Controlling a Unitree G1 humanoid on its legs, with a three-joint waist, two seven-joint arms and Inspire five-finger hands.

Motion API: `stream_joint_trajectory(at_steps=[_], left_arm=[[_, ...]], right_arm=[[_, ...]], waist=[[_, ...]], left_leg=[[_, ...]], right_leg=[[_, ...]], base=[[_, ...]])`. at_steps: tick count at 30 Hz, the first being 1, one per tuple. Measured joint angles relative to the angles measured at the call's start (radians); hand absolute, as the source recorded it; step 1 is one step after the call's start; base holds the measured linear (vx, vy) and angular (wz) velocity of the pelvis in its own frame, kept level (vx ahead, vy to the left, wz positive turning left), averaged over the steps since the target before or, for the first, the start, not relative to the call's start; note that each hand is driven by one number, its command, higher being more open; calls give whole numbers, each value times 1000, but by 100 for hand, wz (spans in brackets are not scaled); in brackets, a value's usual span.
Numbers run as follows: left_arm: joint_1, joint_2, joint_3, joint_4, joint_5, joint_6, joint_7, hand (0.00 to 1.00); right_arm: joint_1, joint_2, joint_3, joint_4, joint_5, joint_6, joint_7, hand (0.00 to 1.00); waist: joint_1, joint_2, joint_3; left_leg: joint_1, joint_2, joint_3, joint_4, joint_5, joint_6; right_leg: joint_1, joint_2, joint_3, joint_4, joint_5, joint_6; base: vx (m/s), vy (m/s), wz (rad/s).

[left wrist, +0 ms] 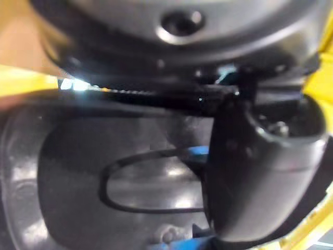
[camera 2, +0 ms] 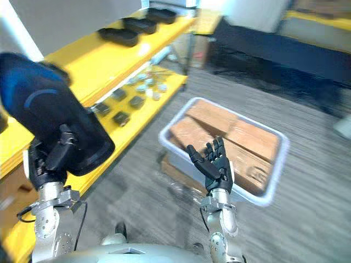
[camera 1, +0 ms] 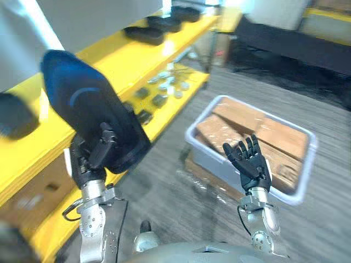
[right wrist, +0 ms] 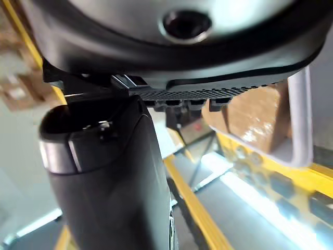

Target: Walk over and take three plastic housings, then place them on the shelf

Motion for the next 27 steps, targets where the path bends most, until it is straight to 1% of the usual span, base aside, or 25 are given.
stream_joint_trajectory(at_steps=[1,2,3,4,6,7,8,9,10,11,12,13,15,16,17,18,19,20,21,22,23,24,25,26,27], left_arm=[[2,0,-15,0,-7,-1,-10,0],[5,0,-39,0,-22,-3,-20,0],[25,-1,-61,-1,-27,-8,-28,0],[47,1,-65,-4,-27,-13,-34,0],[73,12,-72,-27,-22,-13,-40,0],[74,27,-77,-48,-21,-14,-52,0],[74,43,-78,-68,-19,-14,-65,0],[72,52,-78,-72,-18,-13,-70,0],[71,65,-79,-71,-17,-8,-75,0],[72,73,-79,-71,-16,5,-84,0],[72,74,-80,-70,-16,6,-92,0],[73,76,-79,-72,-16,5,-104,0],[71,84,-75,-76,-21,0,-103,0],[70,83,-73,-76,-32,-5,-101,0],[62,83,-68,-76,-72,-18,-93,0],[58,79,-68,-76,-82,-21,-92,0],[55,71,-73,-76,-111,-24,-93,0],[57,70,-76,-76,-116,-25,-94,0],[70,67,-75,-82,-146,-32,-99,0],[73,65,-73,-86,-155,-38,-101,0],[74,63,-61,-97,-176,-47,-104,0],[66,63,-47,-102,-181,-67,-106,0],[61,62,-39,-103,-182,-80,-106,0],[50,53,-9,-114,-182,-109,-105,0],[47,50,-3,-118,-182,-112,-105,0]], right_arm=[[-6,-9,1,0,0,0,-5,100],[-20,-28,1,0,0,0,-8,100],[-40,-42,10,4,0,0,-7,100],[-51,-44,25,5,0,-1,-4,100],[-65,-16,60,1,0,-12,0,100],[-76,2,80,-1,0,-15,0,100],[-90,11,111,0,0,-15,-1,100],[-96,16,127,-1,-1,-15,-1,100],[-106,29,155,-1,-2,-15,-2,100],[-108,38,180,-2,-6,-15,-2,100],[-108,38,190,-3,-10,-15,0,100],[-111,37,203,-3,-28,-15,8,100],[-137,31,222,-3,-64,-15,25,100],[-161,26,230,-4,-87,-15,37,100],[-212,12,243,-8,-121,-15,54,100],[-232,2,248,-9,-129,-15,58,100],[-270,-17,251,-9,-164,-14,58,100],[-281,-26,252,-9,-179,-14,58,100],[-291,-41,252,-16,-213,-13,51,100],[-291,-43,251,-21,-228,-13,48,100],[-291,-47,241,-33,-233,-13,45,100],[-291,-48,232,-52,-232,-14,43,100],[-292,-48,226,-62,-232,-14,40,100],[-306,-45,216,-78,-232,-14,34,100],[-308,-44,214,-81,-232,-14,33,100]], waist=[[5,6,6],[16,27,15],[35,44,24],[41,39,28],[49,5,48],[56,-15,61],[63,-42,76],[70,-55,82],[77,-69,85],[68,-73,84],[64,-73,84],[61,-68,85],[67,-62,89],[70,-58,90],[77,-52,93],[80,-47,96],[83,-24,110],[83,-17,114],[85,-7,117],[87,-6,118],[94,-10,123],[102,-13,140],[108,-13,150],[110,-16,182],[111,-15,189]], left_leg=[[-17,5,16,-2,13,-4],[-25,4,14,-10,48,-27],[-24,0,15,-13,101,-65],[-15,-13,22,-10,116,-77],[-1,-52,33,-4,109,-83],[-7,-74,35,-1,103,-78],[-13,-94,37,-10,102,-74],[-15,-106,37,-16,103,-70],[-24,-124,31,-21,106,-66],[-28,-145,0,-24,112,-61],[-27,-157,-13,-29,117,-57],[-27,-169,-48,-38,121,-55],[-33,-170,-89,-54,133,-53],[-47,-168,-107,-56,140,-54],[-73,-170,-129,-62,158,-59],[-83,-169,-136,-62,166,-60],[-85,-165,-157,-66,178,-62],[-83,-165,-167,-65,180,-63],[-79,-166,-185,-65,183,-65],[-79,-166,-193,-64,183,-65],[-80,-167,-201,-63,186,-69],[-83,-171,-207,-48,185,-69],[-89,-171,-209,-36,182,-71],[-129,-176,-215,47,140,-73],[-138,-177,-217,72,130,-74]], right_leg=[[-3,-7,-22,18,-10,4],[-5,-20,-33,50,-24,14],[-10,-42,-30,91,-42,26],[-10,-68,-23,115,-54,38],[-7,-121,-11,150,-79,55],[-12,-144,-8,156,-80,59],[-29,-167,-1,170,-78,54],[-39,-179,5,180,-80,50],[-58,-198,19,202,-91,28],[-59,-211,54,225,-89,9],[-59,-220,75,244,-86,10],[-61,-233,100,290,-86,10],[-68,-233,120,330,-92,3],[-72,-223,126,333,-119,-19],[-71,-204,127,308,-137,-28],[-72,-198,126,302,-139,-18],[-58,-185,118,302,-142,-7],[-49,-181,114,302,-145,-3],[-24,-176,95,301,-154,11],[-19,-174,91,300,-158,18],[-12,-173,90,302,-168,33],[-3,-176,90,306,-180,47],[-3,-178,90,312,-187,47],[-4,-192,92,338,-219,49],[-3,-195,94,343,-226,50]], base=[[27,176,154],[36,183,75],[52,227,41],[84,251,6],[81,165,3],[54,128,14],[47,127,11],[69,144,11],[80,111,36],[91,103,56],[94,94,89],[113,74,88],[95,6,68],[62,-119,52],[48,-135,50],[33,-170,53],[4,-102,37],[5,-147,47],[5,-115,33],[13,-131,33],[5,-92,21],[-3,-81,16],[-27,-57,15],[-36,-27,9],[-52,-17,9]])
